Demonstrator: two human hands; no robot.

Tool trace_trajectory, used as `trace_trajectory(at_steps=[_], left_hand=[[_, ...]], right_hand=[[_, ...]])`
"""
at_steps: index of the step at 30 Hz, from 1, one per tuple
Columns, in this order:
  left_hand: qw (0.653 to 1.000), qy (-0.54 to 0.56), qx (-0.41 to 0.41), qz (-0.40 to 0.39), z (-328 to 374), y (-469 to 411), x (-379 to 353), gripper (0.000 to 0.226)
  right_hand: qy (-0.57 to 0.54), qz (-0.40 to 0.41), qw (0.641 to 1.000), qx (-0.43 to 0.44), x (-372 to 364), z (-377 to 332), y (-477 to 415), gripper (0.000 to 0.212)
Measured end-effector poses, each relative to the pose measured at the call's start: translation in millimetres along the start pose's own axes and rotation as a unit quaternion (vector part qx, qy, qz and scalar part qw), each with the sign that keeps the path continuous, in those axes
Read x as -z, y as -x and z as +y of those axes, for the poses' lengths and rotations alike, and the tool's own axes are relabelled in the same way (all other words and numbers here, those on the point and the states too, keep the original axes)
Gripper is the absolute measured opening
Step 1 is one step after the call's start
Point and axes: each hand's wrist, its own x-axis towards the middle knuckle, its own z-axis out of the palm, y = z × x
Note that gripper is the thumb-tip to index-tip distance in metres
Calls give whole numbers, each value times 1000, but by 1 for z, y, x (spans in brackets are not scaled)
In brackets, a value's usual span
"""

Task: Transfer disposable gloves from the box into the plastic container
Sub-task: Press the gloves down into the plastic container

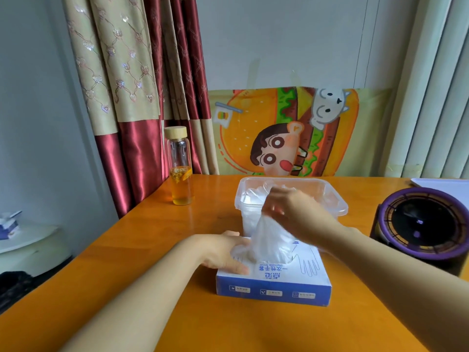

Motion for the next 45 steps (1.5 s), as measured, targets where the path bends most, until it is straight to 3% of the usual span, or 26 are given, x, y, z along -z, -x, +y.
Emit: trace_trajectory(at_steps=[3,7,11,13,15,18,21,25,28,31,33,35,38,40,41,43,45], left_hand=[[1000,25,-4,-4,3,2,1,75],[994,100,-35,21,9,10,3,70],[981,135,-6,137,6,21,3,86],[959,211,-3,190,10,31,8,94],[927,293,-49,230,19,41,16,102],[905,301,-134,270,43,51,24,105],[891,298,-171,297,65,51,30,94],[833,364,-174,378,78,42,39,24],[809,453,-119,355,82,45,46,29],[802,462,-89,369,82,49,55,29],[795,477,-77,368,80,47,62,29],[794,489,-73,352,78,47,68,28],[812,489,-70,311,74,47,75,27],[817,483,-69,308,73,44,81,23],[819,479,-61,311,76,45,83,24],[822,483,-45,299,73,33,86,28],[815,516,-42,260,69,27,87,26]], right_hand=[[-72,156,984,-43,24,0,-7,9],[-64,104,985,-118,39,0,-6,19],[-132,83,963,-219,41,9,7,37],[-247,90,928,-264,39,13,13,38],[-385,90,864,-312,37,12,16,30],[-502,57,791,-346,29,12,15,25],[-550,13,770,-323,30,2,13,26],[-569,-10,758,-317,42,-4,19,26],[-558,4,757,-339,52,-6,27,26],[-564,109,742,-345,63,-10,32,11],[-545,168,762,-307,73,-16,35,10],[-480,172,828,-234,82,-23,38,19],[-291,51,944,-146,88,-36,39,17],[-221,-17,965,-141,81,-38,35,11],[-201,-21,969,-143,75,-36,32,19],[-183,28,969,-161,62,-29,25,33],[-206,114,952,-195,59,-18,17,33]])
